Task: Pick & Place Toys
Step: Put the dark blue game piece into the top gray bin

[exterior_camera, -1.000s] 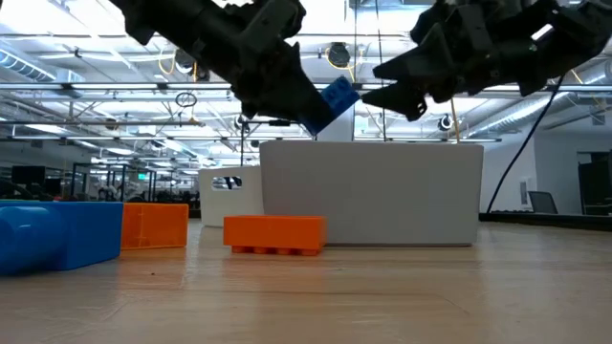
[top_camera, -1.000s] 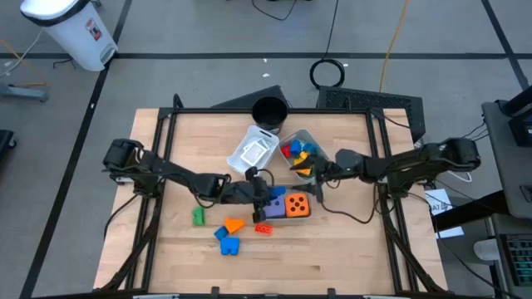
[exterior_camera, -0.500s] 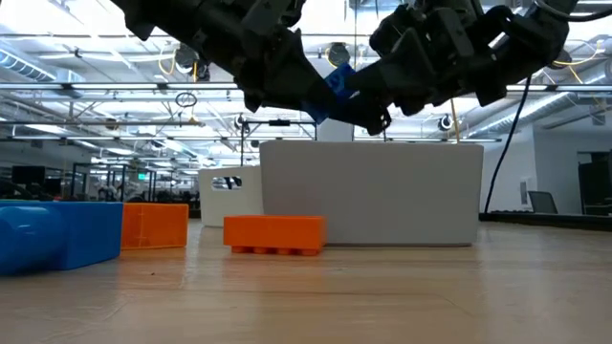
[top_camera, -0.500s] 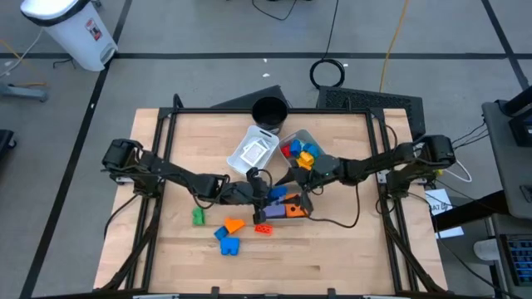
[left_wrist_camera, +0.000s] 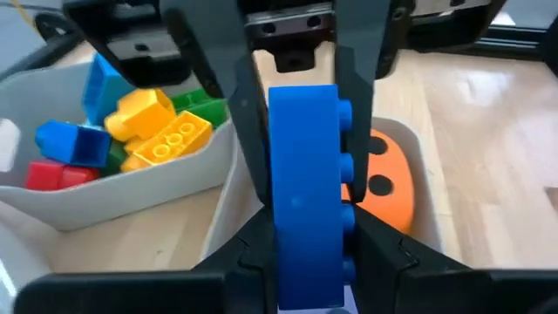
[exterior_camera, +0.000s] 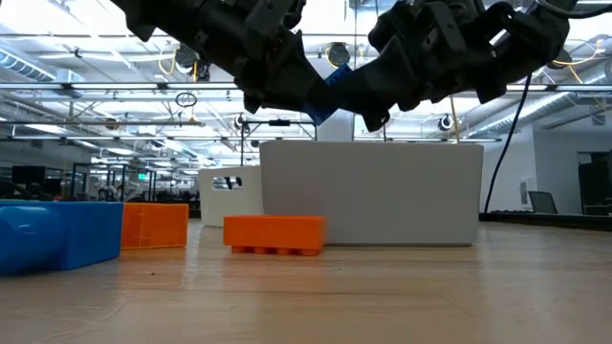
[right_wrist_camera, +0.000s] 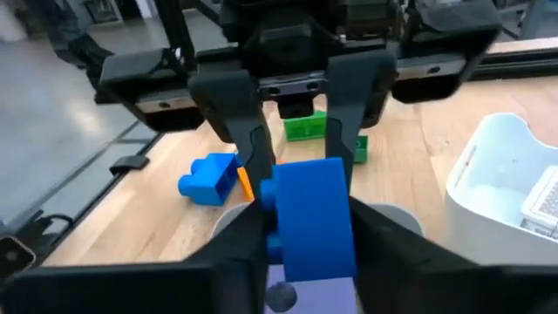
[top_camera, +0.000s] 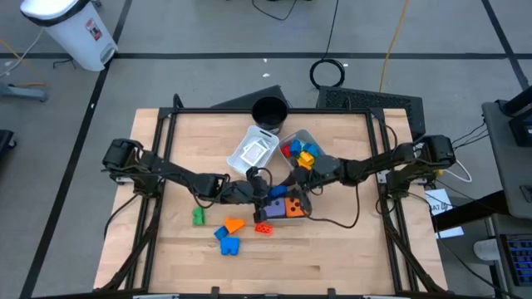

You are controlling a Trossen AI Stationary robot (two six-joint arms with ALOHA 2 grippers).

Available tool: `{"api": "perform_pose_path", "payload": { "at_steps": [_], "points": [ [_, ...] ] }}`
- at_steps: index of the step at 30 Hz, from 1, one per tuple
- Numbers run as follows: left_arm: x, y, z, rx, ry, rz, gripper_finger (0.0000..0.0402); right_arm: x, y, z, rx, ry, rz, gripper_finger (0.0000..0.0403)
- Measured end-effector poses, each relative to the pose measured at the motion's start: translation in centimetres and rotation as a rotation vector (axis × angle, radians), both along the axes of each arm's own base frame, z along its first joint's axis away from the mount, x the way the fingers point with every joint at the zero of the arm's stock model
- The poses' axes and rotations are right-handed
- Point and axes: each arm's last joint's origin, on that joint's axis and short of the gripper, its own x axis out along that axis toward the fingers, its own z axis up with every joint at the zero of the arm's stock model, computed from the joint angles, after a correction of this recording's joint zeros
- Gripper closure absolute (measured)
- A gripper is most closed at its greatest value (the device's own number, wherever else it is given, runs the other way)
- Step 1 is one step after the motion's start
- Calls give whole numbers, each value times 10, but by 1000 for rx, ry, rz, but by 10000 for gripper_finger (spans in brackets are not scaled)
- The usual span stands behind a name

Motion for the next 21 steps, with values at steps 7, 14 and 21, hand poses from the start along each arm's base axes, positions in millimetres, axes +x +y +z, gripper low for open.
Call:
{"api": "perform_pose_path", "payload": {
  "at_steps": [7,14,21],
  "points": [
    [1,-1,1,-223,-42,96,217,-2,-1,2,-52,-10,54,348],
    [-9,3,23,-182,-51,-7,168,-25,-18,23,-47,88,-5,348],
    [-16,1,34,-200,-56,-24,159,-53,-35,33,-185,211,-411,348]
  ]
}}
